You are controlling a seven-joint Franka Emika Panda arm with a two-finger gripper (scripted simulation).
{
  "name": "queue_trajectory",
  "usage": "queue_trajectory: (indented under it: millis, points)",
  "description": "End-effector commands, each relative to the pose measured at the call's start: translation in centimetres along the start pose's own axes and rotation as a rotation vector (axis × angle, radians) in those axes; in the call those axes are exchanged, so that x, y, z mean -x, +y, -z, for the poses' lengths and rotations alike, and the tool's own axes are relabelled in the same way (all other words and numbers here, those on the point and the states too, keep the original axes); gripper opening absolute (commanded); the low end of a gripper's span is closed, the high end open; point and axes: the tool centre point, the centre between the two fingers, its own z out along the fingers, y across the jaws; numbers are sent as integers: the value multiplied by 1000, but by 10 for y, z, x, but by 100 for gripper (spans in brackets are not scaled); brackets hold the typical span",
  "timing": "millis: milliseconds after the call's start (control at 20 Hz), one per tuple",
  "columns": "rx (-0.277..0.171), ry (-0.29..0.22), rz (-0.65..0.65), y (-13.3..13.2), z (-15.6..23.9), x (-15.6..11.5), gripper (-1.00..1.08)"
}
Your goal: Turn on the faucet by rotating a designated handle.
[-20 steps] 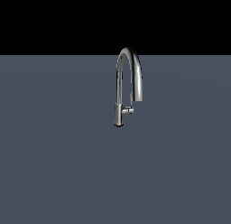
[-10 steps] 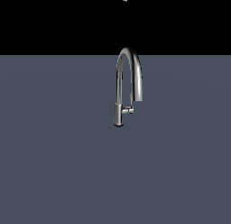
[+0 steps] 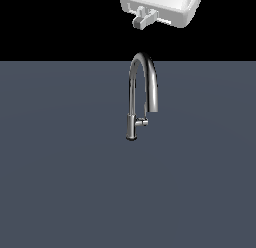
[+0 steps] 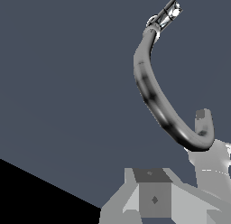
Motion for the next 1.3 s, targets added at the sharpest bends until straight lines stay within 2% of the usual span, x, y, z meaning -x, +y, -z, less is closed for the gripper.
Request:
queue_trajectory:
  millis: [0, 650, 1250]
  points:
    - [-31, -39, -32, 0, -2, -16, -100]
    - [-202, -251, -211, 11, -22, -102, -100]
    - [-381, -472, -401, 31, -64, -181, -100]
